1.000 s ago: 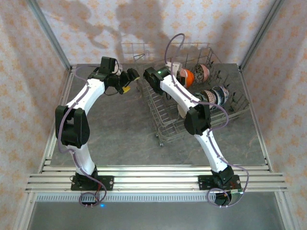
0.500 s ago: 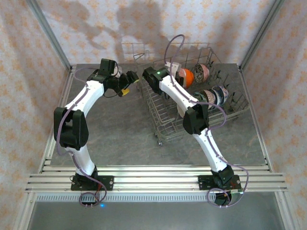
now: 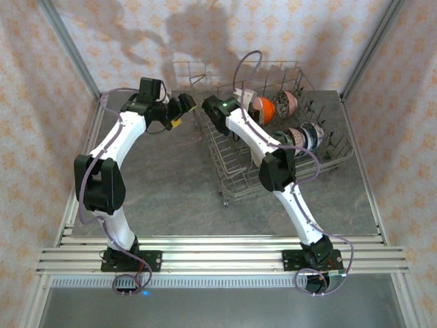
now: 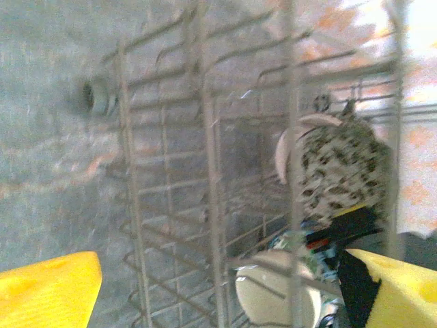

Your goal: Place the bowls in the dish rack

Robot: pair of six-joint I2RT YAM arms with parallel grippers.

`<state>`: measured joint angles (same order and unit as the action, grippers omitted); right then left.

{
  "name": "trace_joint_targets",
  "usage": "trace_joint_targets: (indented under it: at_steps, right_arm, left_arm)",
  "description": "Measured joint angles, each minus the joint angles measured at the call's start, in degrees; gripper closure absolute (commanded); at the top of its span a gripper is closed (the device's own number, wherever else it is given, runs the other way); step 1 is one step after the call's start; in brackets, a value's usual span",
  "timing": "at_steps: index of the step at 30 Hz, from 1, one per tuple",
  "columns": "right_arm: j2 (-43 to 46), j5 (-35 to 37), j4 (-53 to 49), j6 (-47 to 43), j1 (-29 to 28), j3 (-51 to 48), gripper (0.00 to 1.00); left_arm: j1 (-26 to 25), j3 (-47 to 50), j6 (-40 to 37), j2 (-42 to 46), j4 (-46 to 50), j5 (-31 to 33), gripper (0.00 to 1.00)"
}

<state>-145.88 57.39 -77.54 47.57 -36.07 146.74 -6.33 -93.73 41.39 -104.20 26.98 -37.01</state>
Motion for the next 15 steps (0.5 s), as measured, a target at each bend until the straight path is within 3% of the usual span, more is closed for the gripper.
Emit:
trace_joint_targets:
  at_steps: [7,15]
  right_arm:
    - [0.3,-1.5,0.0,-0.7,0.0,0.0,1.0]
    - [2.1,-2.6,0.5,-3.7,-0.2,0.0,1.0]
  left_arm:
    - [2.3,-10.0,-1.9,-3.0,-1.6,0.3,0.09]
    - [2.5,-25.0,-4.7,-18.5,0.7,1.3,0.15]
